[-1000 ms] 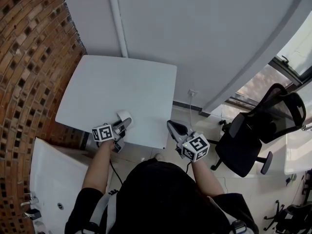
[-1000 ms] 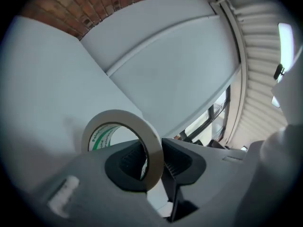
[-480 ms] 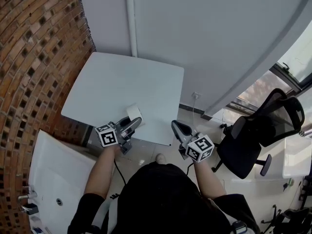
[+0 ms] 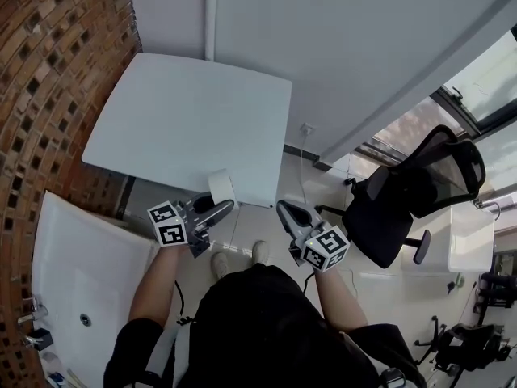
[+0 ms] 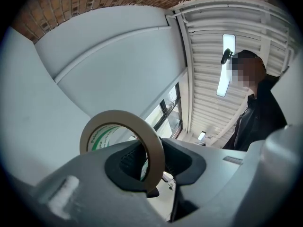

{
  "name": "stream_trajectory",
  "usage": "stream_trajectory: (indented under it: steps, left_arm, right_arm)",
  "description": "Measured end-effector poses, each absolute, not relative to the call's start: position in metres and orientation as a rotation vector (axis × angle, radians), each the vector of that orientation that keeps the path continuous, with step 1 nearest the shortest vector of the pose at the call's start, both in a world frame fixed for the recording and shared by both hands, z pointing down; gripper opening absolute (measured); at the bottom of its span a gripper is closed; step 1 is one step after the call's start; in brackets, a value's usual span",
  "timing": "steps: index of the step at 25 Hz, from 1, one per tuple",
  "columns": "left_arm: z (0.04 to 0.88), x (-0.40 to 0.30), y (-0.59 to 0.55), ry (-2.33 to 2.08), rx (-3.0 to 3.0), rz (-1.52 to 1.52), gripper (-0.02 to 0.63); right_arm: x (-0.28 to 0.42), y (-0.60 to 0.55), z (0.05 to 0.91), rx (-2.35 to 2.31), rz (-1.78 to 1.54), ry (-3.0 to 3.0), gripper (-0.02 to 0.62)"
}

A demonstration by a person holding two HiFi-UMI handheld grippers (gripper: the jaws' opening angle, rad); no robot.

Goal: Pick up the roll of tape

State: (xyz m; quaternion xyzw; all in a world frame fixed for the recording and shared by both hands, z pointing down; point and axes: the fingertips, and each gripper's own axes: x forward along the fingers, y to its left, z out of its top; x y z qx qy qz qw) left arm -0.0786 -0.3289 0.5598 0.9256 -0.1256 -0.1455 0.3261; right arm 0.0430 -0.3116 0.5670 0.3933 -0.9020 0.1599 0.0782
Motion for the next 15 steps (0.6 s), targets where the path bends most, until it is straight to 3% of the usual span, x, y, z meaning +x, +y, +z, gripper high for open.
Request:
stream_trajectory:
  steps: [8,15]
  left_arm:
    - [0.534,-0.053,-0.292,-0.355,2.466,-0.419,0.11]
    - [0.52,-0.007,-0.267,-0.535,2.473,-0.474,0.109]
  right_arm:
    - [0.067,-0.292,0.542,1.134,0.395,-2.807,0.005]
    - [0.128,-0.263,0.531,1.052,0.342,-2.876,0.005]
